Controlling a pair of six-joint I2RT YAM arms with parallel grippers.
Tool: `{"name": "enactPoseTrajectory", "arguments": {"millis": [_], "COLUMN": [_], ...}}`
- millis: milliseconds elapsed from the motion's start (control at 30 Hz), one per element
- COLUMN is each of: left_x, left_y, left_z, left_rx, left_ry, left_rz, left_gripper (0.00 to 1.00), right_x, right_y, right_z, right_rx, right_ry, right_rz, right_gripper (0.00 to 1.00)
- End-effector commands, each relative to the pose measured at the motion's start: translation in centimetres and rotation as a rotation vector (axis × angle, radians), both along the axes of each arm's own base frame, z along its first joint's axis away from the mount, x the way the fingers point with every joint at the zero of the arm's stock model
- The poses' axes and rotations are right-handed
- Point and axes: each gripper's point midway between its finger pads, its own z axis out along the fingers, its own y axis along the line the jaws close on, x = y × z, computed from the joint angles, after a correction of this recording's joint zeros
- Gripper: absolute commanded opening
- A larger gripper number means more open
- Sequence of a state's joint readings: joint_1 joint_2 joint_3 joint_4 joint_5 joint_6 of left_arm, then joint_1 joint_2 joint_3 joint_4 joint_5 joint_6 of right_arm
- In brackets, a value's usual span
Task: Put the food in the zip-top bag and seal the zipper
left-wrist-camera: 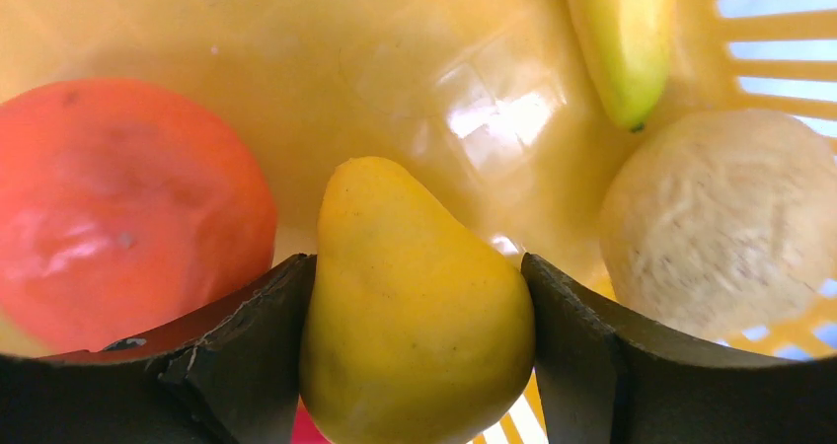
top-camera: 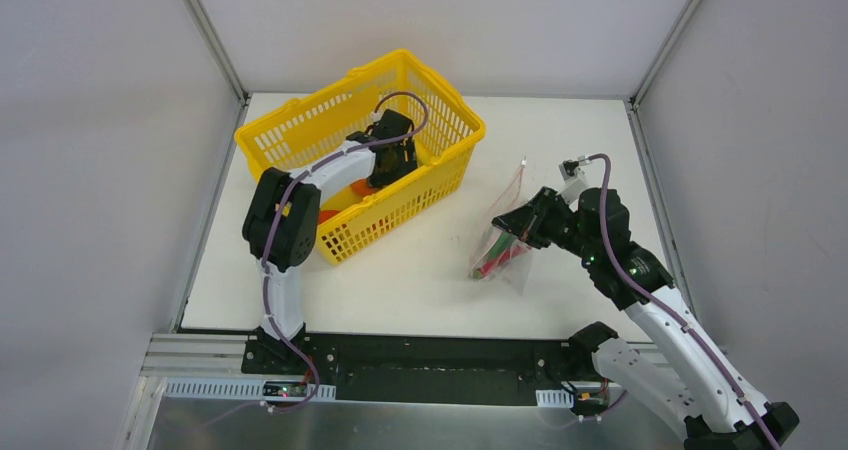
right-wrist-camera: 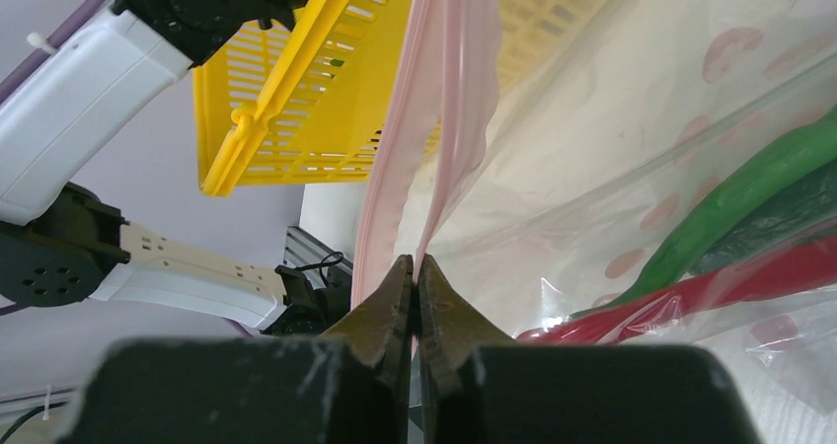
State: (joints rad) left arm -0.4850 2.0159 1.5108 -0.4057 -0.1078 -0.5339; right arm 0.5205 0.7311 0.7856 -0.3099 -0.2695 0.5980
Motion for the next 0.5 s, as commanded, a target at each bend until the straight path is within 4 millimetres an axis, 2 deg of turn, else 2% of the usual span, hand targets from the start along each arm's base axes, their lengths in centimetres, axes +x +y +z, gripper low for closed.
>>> {"name": "enactPoseTrajectory", "arguments": {"millis": [0, 233, 367, 467], "left_x": [0.1, -2.6, -5.4, -7.9], "left_y": [-0.3, 0.7, 0.6, -0.4], "left_z": [8.9, 18.6, 22.6, 24.7], "left_rx": [-0.07, -0.125, -0.168, -0.223], "left_ry": [-0.189, -0.389, -0.475, -0.514], "left_rz": [-0.027, -0.064, -0.118, -0.185], "left_gripper": [0.27, 0.25, 0.25, 0.25], "right_x": [0.1, 0.2, 0.3, 0.6], "right_y": [0.0, -0.3, -0.9, -1.5], "right_z": [0.9, 0.6, -0.1, -0.8], "right_rx": [0.024, 0.008, -0.05, -0.109], "right_ry": [-0.036, -0.022, 0.004, 0.031], "right_rz": [0.0, -0.02, -0.038, -0.062], "right_gripper": [0.05, 0.04, 0.02, 0.01]}}
